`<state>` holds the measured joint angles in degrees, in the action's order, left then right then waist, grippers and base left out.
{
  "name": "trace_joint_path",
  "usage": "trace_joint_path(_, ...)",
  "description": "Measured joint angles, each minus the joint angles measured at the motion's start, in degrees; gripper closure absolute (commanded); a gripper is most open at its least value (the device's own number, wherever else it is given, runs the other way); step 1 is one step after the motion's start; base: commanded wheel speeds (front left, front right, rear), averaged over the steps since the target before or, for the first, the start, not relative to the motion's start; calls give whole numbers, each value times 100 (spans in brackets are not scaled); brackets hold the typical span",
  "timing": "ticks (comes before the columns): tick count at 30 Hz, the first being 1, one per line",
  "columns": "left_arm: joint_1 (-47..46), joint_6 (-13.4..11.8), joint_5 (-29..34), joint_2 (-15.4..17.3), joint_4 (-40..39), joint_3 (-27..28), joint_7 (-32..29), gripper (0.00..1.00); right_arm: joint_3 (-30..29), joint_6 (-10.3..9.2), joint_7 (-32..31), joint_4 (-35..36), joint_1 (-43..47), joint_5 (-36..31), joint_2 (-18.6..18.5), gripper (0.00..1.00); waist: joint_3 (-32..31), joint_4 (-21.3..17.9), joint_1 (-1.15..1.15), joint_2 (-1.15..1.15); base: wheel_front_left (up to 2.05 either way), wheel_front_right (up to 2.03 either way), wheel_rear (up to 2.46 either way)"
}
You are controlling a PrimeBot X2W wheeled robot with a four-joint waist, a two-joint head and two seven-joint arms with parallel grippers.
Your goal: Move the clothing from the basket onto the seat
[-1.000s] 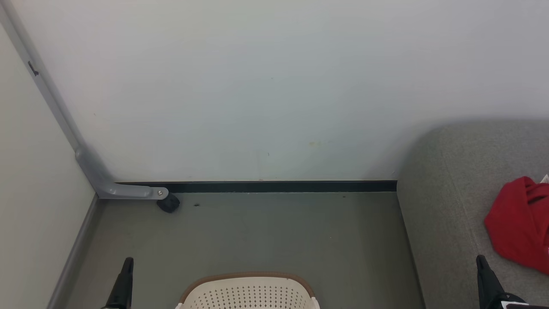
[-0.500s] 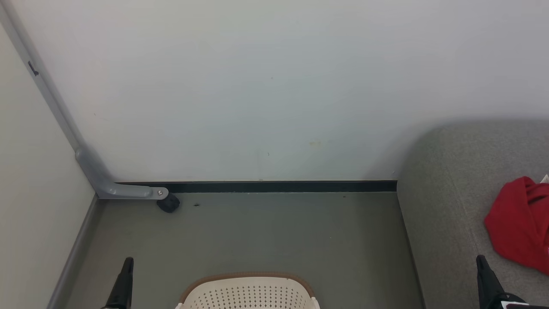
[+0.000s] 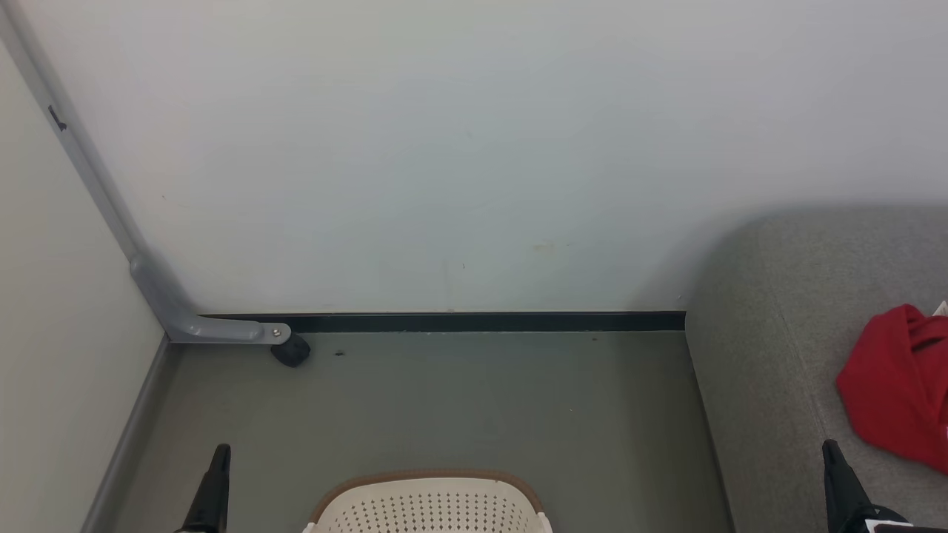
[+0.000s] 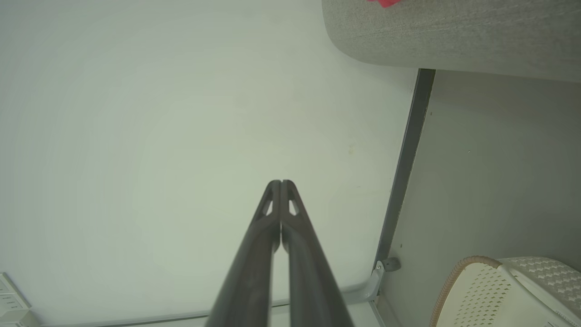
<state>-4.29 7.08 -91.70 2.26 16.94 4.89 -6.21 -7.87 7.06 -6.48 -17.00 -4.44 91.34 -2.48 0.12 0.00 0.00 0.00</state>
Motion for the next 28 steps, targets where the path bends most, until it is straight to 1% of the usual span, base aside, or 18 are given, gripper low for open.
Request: trace_joint_path(28,0,0,0,0,0,0,0,100,0,0,0,0,0,0,0,100,0,0,0,0,0,0,0)
